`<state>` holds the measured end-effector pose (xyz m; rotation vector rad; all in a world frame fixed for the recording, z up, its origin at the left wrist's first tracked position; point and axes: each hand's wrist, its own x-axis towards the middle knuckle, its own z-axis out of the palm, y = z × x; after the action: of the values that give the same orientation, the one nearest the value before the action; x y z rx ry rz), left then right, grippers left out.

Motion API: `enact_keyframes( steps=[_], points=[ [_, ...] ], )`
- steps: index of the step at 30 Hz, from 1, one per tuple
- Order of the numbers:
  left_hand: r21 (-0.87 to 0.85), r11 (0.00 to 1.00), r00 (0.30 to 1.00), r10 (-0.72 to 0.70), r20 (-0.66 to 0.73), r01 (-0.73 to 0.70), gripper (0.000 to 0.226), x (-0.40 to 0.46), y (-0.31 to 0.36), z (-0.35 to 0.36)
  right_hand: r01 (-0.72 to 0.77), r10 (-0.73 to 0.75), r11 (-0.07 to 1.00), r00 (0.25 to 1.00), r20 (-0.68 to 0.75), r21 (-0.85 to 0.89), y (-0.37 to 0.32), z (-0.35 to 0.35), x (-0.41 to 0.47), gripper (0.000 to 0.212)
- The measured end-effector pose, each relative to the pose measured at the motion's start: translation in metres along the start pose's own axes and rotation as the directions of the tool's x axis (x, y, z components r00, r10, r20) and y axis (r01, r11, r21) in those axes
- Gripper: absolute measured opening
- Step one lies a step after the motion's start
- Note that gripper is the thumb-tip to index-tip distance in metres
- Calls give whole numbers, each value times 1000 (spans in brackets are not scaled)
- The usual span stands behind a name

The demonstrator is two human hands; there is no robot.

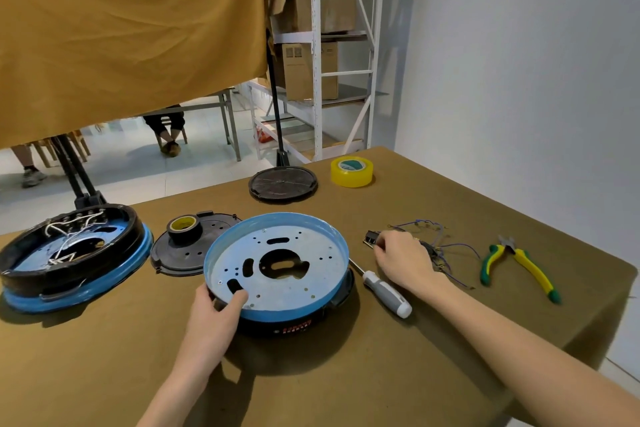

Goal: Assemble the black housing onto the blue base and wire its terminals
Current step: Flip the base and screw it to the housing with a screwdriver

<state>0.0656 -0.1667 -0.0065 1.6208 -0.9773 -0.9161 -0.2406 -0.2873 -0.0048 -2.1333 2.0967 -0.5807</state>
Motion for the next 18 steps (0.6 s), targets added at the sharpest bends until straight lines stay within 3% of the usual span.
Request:
enact_keyframes(
  steps=[4, 11, 14, 16, 18],
  points=[
    [10, 998, 997, 56, 49, -56, 74, -4, 1, -3, 2, 0, 992, 1000, 12, -126, -9, 13, 15, 27],
    [-2, 989, 974, 146, 174, -147, 100, -10, -1, -8, -16, 15, 991, 1000, -6, -136, -23, 15, 12, 15],
    [-11, 984, 951, 174, 257, -177, 104, -7, -5, -12, -10, 13, 993, 999, -31, 117, -31, 5, 2, 16],
    [7, 971, 931, 225, 288, -237, 113, -7, -10, -12, -24, 47, 901, 998, -43, 434, -38, -4, -6, 12],
    [41, 955, 933, 275, 233, -292, 129, -7, -16, -8, -41, 79, 781, 996, -33, 624, -44, -13, -15, 8]
  ],
)
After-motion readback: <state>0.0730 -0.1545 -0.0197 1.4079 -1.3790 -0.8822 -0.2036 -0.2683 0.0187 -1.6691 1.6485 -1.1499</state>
